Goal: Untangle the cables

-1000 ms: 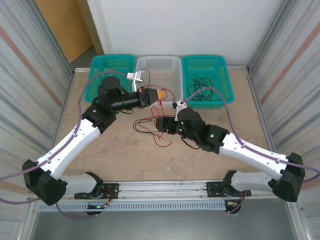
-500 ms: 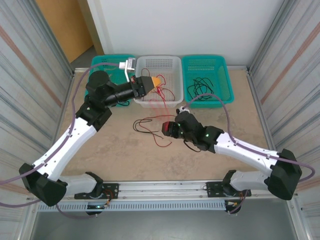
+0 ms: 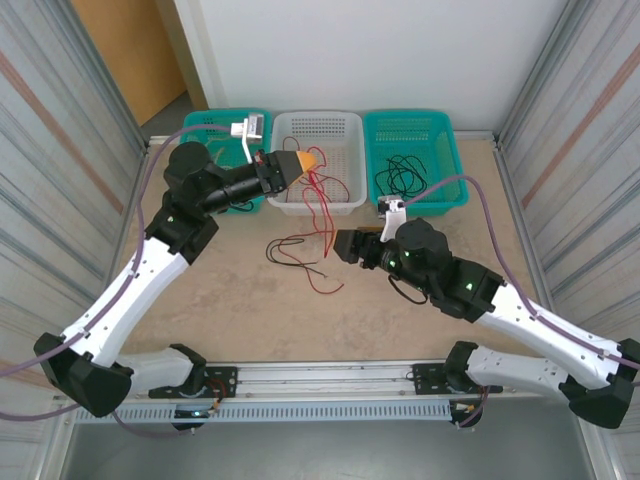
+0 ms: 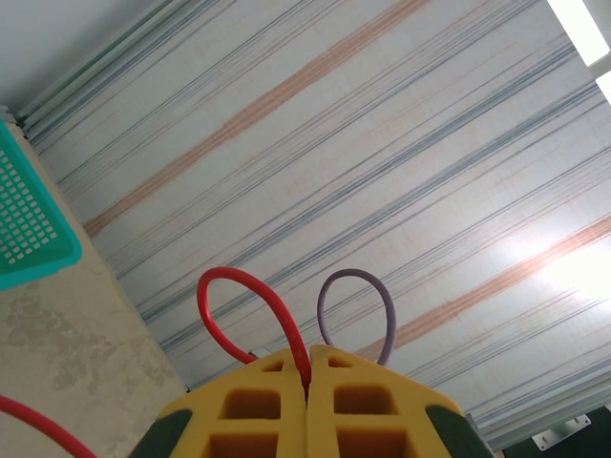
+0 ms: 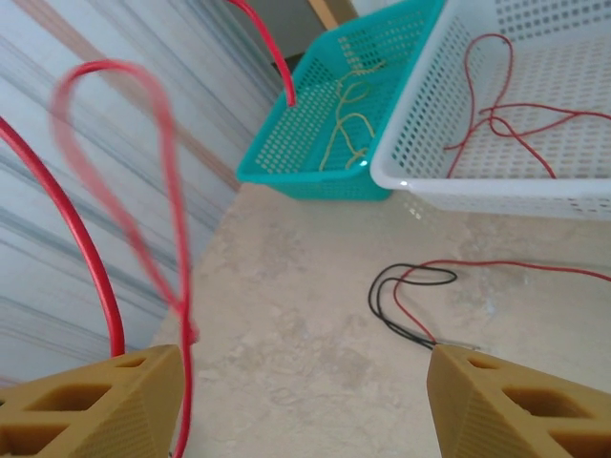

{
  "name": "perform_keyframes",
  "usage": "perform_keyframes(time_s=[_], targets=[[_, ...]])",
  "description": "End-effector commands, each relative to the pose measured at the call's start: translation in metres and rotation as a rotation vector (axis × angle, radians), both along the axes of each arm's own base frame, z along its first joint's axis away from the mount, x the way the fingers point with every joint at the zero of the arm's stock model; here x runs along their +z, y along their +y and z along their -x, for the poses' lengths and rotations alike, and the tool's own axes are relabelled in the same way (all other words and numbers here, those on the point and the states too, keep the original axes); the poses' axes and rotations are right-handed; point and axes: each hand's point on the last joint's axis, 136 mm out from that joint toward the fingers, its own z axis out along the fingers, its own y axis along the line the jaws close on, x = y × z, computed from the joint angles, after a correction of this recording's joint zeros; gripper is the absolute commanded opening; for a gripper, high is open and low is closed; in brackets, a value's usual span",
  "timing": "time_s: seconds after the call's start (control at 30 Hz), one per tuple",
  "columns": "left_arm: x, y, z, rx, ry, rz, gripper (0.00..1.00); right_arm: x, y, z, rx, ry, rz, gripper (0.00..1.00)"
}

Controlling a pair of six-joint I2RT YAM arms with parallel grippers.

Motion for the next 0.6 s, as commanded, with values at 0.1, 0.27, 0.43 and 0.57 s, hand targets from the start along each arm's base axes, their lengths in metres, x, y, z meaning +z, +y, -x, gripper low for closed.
perform_keyframes(time_s=[0.1,0.27,0.43,0.57], targets=[[0.003,0.006,0.009,-0.011,-0.033,0.006,0.00,0.033,0.021,0.008,0.090,-0.089,-0.002,0.68],[-0.005,0.006,0.008,-0.006,-0.020,0.000,0.00,0.041,0.033,0.001,0.101,-0.113,0.018,0.68],[-0.002,0.008,0.010,-0.007,-0.027,0.002,0.00,0.038,0.034,-0.006,0.073,-0.117,0.040,0.63],[-0.001,0.012,0.011,0.001,-0.036,0.001,0.00,0.032,0.037,-0.008,0.074,-0.105,0.063,0.37]])
